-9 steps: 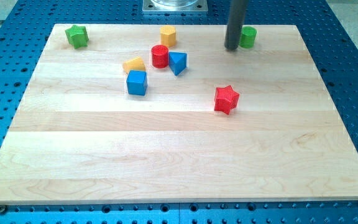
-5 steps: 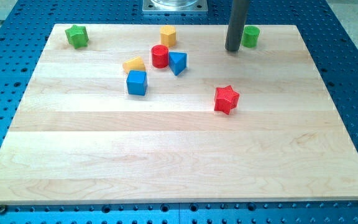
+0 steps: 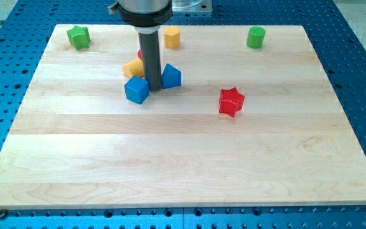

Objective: Place the blue triangle vertically below the blue cube

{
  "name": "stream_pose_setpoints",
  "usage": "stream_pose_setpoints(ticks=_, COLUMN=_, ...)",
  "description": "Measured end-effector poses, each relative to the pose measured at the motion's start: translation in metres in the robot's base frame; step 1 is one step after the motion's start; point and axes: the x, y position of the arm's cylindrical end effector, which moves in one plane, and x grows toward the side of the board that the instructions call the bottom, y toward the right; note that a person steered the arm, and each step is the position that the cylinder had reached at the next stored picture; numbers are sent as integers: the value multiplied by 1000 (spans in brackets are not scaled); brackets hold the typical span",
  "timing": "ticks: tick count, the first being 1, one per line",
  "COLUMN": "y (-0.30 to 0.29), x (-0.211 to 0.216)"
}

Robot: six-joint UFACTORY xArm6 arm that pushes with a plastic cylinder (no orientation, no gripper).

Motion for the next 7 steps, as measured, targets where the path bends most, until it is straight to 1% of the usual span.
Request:
stream_pose_setpoints(ticks=1, y=2, x=-27)
stream_pose_setpoints(ticks=2, y=21, x=-48)
stream_pose_setpoints(ticks=3, y=44, x=-1)
stream_pose_setpoints(ticks=4, y=20, x=64)
stream_pose_setpoints(ticks=5, y=15, x=105)
stream_pose_setpoints(ticks=6, y=-37, x=107)
stream_pose_setpoints(ticks=7, y=-67, x=100)
